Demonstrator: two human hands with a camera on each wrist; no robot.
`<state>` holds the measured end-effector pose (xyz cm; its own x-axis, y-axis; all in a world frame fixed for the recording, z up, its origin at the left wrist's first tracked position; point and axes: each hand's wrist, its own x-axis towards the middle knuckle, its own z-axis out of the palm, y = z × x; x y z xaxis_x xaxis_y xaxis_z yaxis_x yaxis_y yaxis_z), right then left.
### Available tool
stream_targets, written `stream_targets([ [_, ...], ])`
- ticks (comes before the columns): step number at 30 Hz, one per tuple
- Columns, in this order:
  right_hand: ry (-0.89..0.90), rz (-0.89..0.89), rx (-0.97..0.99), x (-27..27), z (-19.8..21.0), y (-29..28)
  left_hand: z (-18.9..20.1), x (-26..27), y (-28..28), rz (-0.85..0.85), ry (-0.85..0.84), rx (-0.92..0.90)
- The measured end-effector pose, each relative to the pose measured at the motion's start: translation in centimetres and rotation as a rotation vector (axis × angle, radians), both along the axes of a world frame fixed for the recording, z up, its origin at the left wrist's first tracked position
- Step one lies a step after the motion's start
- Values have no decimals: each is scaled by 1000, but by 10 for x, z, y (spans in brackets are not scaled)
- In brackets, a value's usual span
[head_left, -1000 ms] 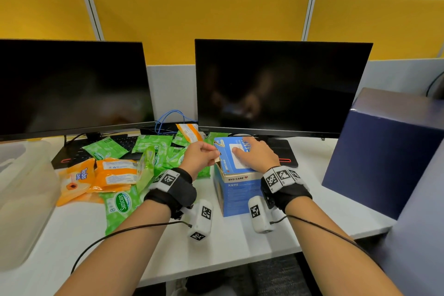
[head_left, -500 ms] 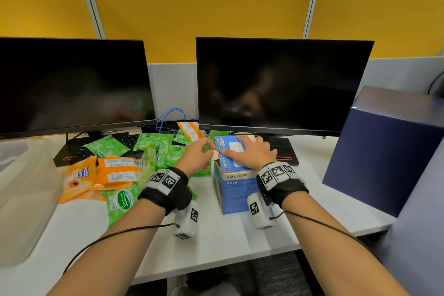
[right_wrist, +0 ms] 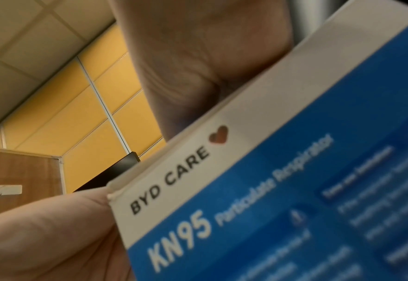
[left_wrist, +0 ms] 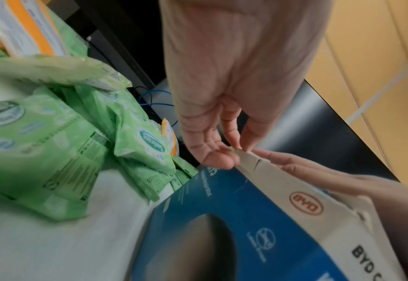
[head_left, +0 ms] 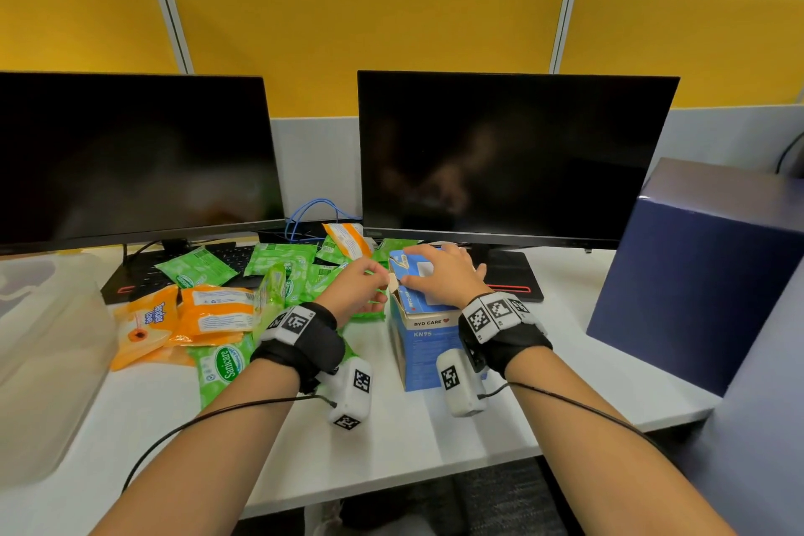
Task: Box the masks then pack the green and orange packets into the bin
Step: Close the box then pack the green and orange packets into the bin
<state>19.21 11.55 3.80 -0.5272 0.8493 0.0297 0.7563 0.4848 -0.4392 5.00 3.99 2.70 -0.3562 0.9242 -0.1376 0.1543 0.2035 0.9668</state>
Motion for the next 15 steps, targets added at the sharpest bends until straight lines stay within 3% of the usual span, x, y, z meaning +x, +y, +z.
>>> stream_targets([
  [5,12,-1,15,1,-2,-1,1,2,0,12,-14,-5],
  [10,202,56,40,6,1,-3,6,4,2,16,-13,4],
  [15,70,157,11,4,-3,-5,6,7,2,7,-9,-9],
])
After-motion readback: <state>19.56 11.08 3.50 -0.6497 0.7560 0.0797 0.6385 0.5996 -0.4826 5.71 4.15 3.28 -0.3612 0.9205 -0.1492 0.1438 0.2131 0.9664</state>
